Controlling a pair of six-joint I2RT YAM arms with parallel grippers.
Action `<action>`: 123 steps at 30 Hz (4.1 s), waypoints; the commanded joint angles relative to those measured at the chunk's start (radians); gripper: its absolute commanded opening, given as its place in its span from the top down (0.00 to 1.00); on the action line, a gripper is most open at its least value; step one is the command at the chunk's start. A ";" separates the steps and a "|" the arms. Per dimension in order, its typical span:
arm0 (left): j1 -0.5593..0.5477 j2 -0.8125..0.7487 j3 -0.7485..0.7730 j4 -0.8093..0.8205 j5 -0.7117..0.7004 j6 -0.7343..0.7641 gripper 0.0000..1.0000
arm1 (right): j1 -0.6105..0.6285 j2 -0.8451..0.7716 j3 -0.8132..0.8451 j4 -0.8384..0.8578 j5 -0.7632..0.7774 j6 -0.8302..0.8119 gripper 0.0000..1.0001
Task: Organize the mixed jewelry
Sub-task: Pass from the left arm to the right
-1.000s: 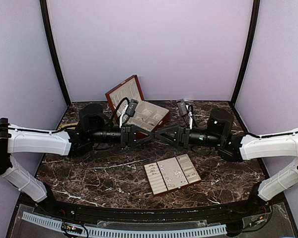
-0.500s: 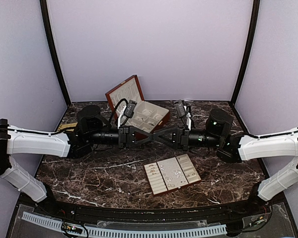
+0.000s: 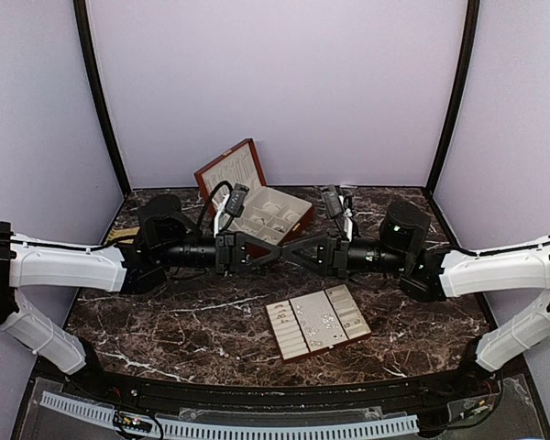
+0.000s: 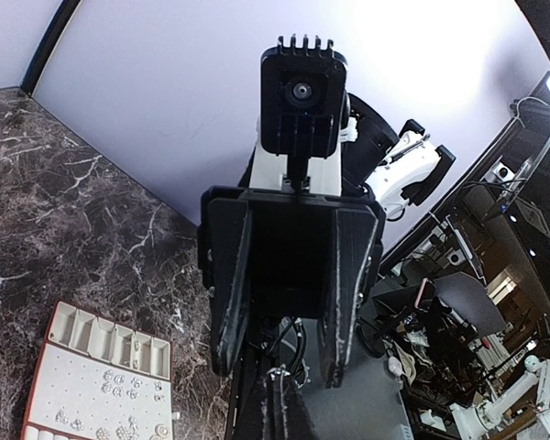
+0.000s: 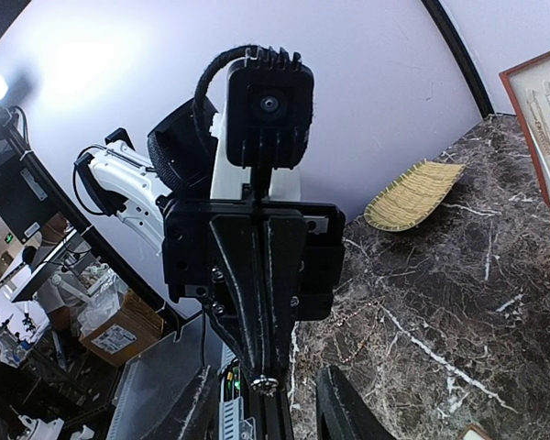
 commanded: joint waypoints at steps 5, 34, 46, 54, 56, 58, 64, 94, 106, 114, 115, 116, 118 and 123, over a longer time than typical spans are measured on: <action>-0.004 -0.030 -0.014 0.032 0.000 -0.006 1.00 | 0.020 0.021 0.033 0.027 0.001 -0.011 0.61; -0.004 -0.027 -0.029 0.048 0.007 -0.012 1.00 | 0.023 0.017 0.027 0.063 0.030 0.004 0.82; -0.004 -0.025 -0.032 0.052 -0.003 -0.010 1.00 | 0.023 0.011 0.016 0.067 0.054 0.010 0.93; -0.004 -0.027 -0.034 0.038 -0.012 -0.006 0.97 | 0.022 -0.001 0.013 0.009 0.101 -0.012 0.94; -0.003 -0.031 -0.038 0.040 -0.016 -0.003 1.00 | 0.022 -0.007 0.010 0.001 0.110 -0.016 0.93; -0.003 -0.033 -0.040 0.045 -0.016 -0.001 1.00 | 0.022 -0.011 0.006 0.005 0.114 -0.012 0.89; -0.004 -0.028 -0.045 0.082 0.002 -0.013 1.00 | 0.021 0.003 0.001 0.054 0.096 0.023 0.64; -0.004 -0.039 -0.069 0.105 -0.008 -0.020 1.00 | 0.022 0.060 0.033 0.112 -0.011 0.062 0.80; -0.005 -0.031 -0.069 0.082 -0.014 -0.012 0.95 | 0.022 0.040 0.010 0.091 0.045 0.048 0.85; -0.002 -0.064 -0.076 0.032 -0.037 0.009 0.77 | 0.004 0.025 -0.003 0.051 0.068 0.030 0.85; -0.001 -0.072 -0.079 0.026 -0.041 0.012 0.77 | 0.001 0.021 -0.005 0.047 0.070 0.028 0.85; -0.001 -0.079 -0.083 0.022 -0.048 0.014 0.78 | -0.002 0.019 -0.007 0.041 0.072 0.025 0.85; 0.001 -0.088 -0.092 0.019 -0.066 0.022 0.81 | -0.008 0.014 -0.011 0.031 0.075 0.020 0.85; 0.008 -0.093 -0.095 -0.026 -0.080 0.047 0.81 | -0.014 0.002 -0.022 0.011 0.082 0.015 0.85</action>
